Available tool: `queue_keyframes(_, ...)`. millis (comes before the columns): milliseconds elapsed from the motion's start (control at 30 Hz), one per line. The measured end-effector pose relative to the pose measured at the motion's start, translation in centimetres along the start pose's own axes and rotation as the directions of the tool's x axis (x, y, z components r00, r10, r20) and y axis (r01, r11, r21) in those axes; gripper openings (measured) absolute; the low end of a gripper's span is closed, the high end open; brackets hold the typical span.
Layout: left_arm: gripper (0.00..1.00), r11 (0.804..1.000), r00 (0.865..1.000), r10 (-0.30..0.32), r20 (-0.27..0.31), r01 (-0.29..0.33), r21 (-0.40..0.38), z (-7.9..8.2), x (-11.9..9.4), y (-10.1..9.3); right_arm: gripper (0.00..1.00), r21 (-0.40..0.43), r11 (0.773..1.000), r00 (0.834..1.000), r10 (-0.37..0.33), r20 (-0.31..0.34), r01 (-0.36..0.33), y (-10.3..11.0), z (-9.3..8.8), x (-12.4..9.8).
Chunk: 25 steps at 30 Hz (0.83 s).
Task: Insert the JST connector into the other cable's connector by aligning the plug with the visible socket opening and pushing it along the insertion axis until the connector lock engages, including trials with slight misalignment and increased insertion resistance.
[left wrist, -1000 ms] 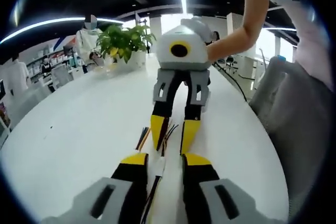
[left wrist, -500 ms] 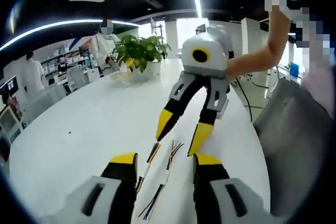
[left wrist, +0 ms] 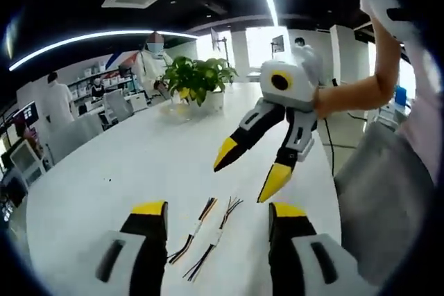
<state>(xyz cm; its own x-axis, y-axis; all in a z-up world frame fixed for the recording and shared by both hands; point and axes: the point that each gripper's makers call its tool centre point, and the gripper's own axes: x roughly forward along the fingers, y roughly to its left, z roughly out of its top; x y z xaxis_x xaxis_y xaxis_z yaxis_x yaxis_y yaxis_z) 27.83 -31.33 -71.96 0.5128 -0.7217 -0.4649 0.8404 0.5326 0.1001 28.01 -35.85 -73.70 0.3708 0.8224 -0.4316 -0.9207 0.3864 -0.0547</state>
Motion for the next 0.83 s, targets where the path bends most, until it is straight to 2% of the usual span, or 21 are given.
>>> queue_keyframes(33,0.64,1.000,1.000,0.011,-0.007,-0.011,-0.016,-0.3,-0.2,0.1,0.44,0.006,1.000,1.000,-0.007,0.001,0.007,0.1,-0.1,-0.3)
queue_keyframes(100,0.64,1.000,1.000,0.016,0.002,-0.016,-0.017,-0.3,-0.6,-0.2,0.45,0.050,0.998,0.999,-0.032,0.009,0.032,0.1,-0.3,-0.9)
queue_keyframes(233,0.69,0.996,0.998,0.056,0.019,-0.054,-0.073,-0.6,-2.0,-0.7,0.49,0.111,0.991,0.997,-0.074,0.010,0.073,0.2,-1.0,-2.3)
queue_keyframes(400,0.75,0.975,0.989,0.135,0.053,-0.123,-0.187,-1.0,-3.8,-0.6,0.52,0.193,0.970,0.988,-0.151,0.017,0.145,0.3,-1.0,-4.3)
queue_keyframes(500,0.77,0.973,0.982,0.177,0.069,-0.164,-0.164,-1.1,-5.1,-0.7,0.56,0.226,0.958,0.981,-0.191,0.031,0.179,0.6,-0.5,-5.6)
queue_keyframes(767,0.83,0.958,0.970,0.232,0.066,-0.217,-0.186,-1.2,-7.2,-1.9,0.62,0.286,0.929,0.968,-0.249,0.016,0.234,2.3,-0.3,-7.7)
queue_keyframes(833,0.85,0.952,0.967,0.251,0.050,-0.237,-0.193,-1.4,-7.6,-2.1,0.64,0.295,0.923,0.965,-0.261,0.010,0.247,2.7,-0.4,-8.0)
